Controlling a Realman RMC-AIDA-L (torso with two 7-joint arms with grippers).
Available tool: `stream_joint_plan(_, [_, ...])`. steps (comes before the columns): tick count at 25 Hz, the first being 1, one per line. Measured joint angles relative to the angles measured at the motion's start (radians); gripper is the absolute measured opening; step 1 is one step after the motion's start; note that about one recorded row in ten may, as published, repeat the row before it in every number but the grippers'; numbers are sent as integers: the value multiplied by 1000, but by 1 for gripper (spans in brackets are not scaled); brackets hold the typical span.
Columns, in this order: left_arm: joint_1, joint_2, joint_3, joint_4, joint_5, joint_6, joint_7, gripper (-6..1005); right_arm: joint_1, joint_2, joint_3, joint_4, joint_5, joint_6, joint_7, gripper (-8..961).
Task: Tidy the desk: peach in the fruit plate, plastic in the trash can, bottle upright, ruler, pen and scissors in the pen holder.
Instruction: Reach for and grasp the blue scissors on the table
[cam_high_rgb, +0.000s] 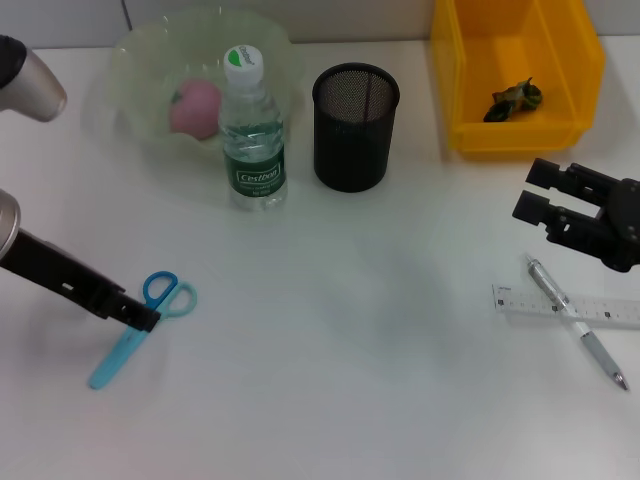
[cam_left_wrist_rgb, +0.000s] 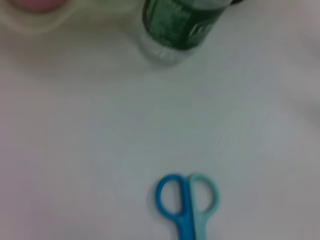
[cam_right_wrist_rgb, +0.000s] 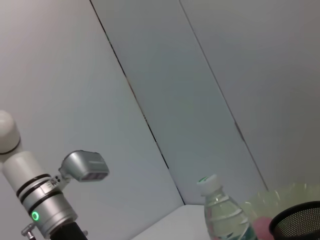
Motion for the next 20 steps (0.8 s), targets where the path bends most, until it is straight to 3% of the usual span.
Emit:
stream_joint_plan(9, [-80, -4, 6, -97, 62, -4, -102, 694, 16, 11, 10, 7, -1, 27, -1, 704])
stream_joint_plan(20, [-108, -5, 69, -134, 79, -34, -202, 695, 10, 17, 11, 9, -1, 58, -3, 704])
